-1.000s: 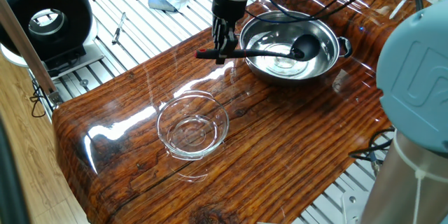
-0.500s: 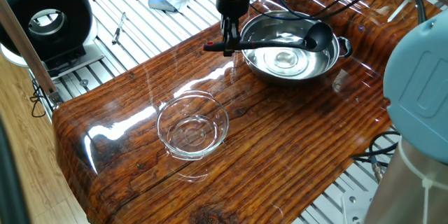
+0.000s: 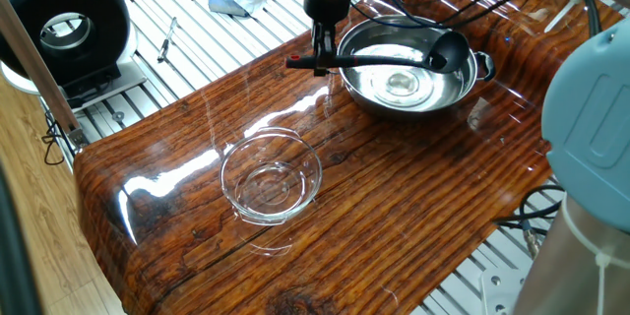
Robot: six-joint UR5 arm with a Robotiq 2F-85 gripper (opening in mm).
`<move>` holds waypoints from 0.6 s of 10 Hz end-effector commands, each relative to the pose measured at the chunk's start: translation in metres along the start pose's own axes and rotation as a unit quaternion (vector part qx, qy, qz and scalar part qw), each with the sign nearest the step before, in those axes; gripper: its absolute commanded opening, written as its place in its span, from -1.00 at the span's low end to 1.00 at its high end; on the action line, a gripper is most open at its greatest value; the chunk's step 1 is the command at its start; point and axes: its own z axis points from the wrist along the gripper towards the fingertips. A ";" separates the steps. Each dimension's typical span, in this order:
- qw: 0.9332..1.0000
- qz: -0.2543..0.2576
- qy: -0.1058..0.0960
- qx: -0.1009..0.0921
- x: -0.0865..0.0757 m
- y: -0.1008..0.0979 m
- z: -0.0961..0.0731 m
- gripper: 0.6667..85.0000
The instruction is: Scoop water with a large spoon from one bowl to another
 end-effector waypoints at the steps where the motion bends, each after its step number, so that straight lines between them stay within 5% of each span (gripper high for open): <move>1: 1.000 0.013 -0.010 0.001 -0.005 -0.001 -0.001 -0.99; 6: 1.000 -0.008 -0.013 -0.022 -0.025 -0.015 0.012 -0.99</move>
